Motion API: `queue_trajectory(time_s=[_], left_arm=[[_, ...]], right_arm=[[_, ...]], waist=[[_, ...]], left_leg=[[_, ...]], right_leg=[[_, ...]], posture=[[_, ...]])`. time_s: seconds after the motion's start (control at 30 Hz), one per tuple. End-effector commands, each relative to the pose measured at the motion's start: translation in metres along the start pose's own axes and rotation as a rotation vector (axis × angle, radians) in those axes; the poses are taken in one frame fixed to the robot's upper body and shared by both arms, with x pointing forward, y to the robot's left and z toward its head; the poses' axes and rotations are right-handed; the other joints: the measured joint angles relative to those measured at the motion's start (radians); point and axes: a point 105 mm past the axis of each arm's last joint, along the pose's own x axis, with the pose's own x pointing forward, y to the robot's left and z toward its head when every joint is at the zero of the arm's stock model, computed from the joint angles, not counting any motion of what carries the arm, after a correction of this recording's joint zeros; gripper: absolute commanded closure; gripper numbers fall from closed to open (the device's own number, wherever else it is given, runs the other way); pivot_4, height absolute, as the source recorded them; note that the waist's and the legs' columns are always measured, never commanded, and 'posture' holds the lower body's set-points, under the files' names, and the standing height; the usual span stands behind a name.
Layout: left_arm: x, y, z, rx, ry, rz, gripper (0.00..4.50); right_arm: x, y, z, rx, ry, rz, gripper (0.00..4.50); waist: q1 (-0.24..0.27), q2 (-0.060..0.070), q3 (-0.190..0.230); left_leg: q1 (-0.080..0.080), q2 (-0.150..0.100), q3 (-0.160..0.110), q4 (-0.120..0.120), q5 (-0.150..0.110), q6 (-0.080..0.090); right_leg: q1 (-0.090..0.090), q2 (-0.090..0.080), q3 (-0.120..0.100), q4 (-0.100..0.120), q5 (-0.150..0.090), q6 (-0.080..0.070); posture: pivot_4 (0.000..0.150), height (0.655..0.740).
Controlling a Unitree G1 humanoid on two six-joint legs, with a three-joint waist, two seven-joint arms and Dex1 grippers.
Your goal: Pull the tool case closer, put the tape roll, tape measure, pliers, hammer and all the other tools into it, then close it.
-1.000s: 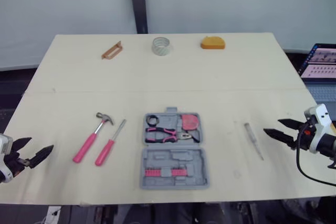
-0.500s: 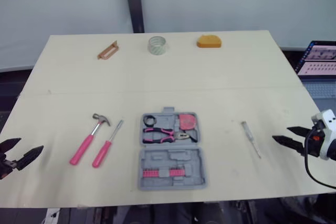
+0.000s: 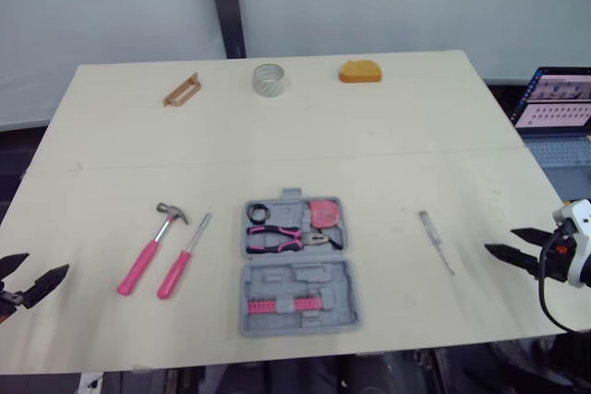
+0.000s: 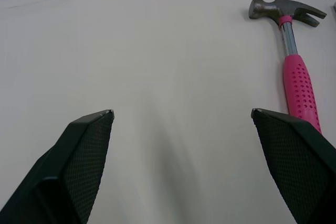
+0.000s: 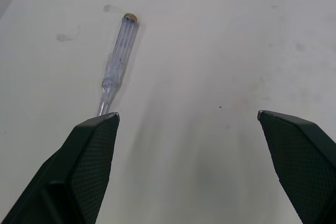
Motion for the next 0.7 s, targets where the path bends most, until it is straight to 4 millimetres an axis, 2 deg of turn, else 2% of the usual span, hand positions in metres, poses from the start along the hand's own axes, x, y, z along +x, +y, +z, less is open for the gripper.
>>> queue_trajectory(time_s=[0.03,0.2,0.37,0.4,0.43,0.5,0.6,0.63,0.7], left_arm=[[-0.002,0.004,0.019,0.059,-0.029,-0.012,0.00],[0.013,-0.016,0.040,0.096,-0.063,-0.127,0.00],[0.037,-0.059,0.075,0.158,-0.137,-0.323,0.00],[0.045,-0.074,0.082,0.182,-0.148,-0.386,0.00],[0.058,-0.099,0.094,0.214,-0.182,-0.497,0.00],[0.072,-0.136,0.109,0.264,-0.225,-0.650,0.00],[0.089,-0.218,0.142,0.342,-0.341,-0.924,0.00],[0.090,-0.238,0.148,0.362,-0.375,-0.992,0.00],[0.090,-0.259,0.154,0.385,-0.410,-1.063,0.00]], right_arm=[[-0.012,0.001,0.025,-0.032,-0.062,0.014,0.03],[-0.013,0.016,0.040,-0.018,-0.110,0.057,0.03],[-0.005,0.031,0.046,-0.007,-0.159,0.046,0.03],[-0.002,0.037,0.045,-0.012,-0.165,0.044,0.03],[0.003,0.042,0.044,-0.005,-0.188,0.028,0.03],[0.010,0.049,0.044,-0.002,-0.213,0.006,0.03],[0.018,0.058,0.038,-0.024,-0.220,-0.052,0.03],[0.020,0.058,0.036,-0.026,-0.221,-0.081,0.03],[0.022,0.059,0.033,-0.024,-0.224,-0.114,0.03]], waist=[[0.000,0.000,0.000],[0.004,0.000,0.000],[0.011,-0.001,0.000],[0.013,-0.001,0.001],[0.021,-0.001,0.001],[0.030,-0.001,0.001],[0.048,0.000,0.001],[0.051,0.000,0.001],[0.047,-0.001,0.001]], left_leg=[[0.000,0.000,0.000,0.000,0.000,0.000],[0.000,0.000,0.000,0.000,0.000,0.000],[0.000,0.000,0.000,0.000,0.000,0.000],[0.000,0.000,0.000,0.001,0.000,0.000],[0.000,0.000,0.000,0.001,0.000,0.000],[0.000,0.000,0.000,0.002,0.000,0.000],[-0.002,0.000,0.000,0.007,0.000,0.000],[-0.003,0.000,0.000,0.009,0.000,0.000],[-0.004,0.000,0.000,0.013,-0.002,0.000]], right_leg=[[0.000,0.000,0.000,0.000,0.000,0.000],[0.000,0.000,0.000,0.000,0.000,0.000],[0.000,0.000,0.001,0.001,0.000,0.000],[0.000,0.000,0.001,0.001,0.000,0.000],[0.000,0.000,0.001,0.001,0.000,-0.001],[0.000,0.000,0.001,0.002,0.000,-0.001],[0.000,0.000,0.004,0.003,0.001,-0.001],[-0.001,0.001,0.004,0.004,0.001,-0.001],[-0.001,0.001,0.006,0.006,0.001,-0.001]], posture=[[0.150,0.7400],[0.150,0.7400],[0.150,0.7400],[0.150,0.7400],[0.150,0.7400],[0.150,0.7400],[0.150,0.7400],[0.150,0.7400],[0.150,0.7400]])
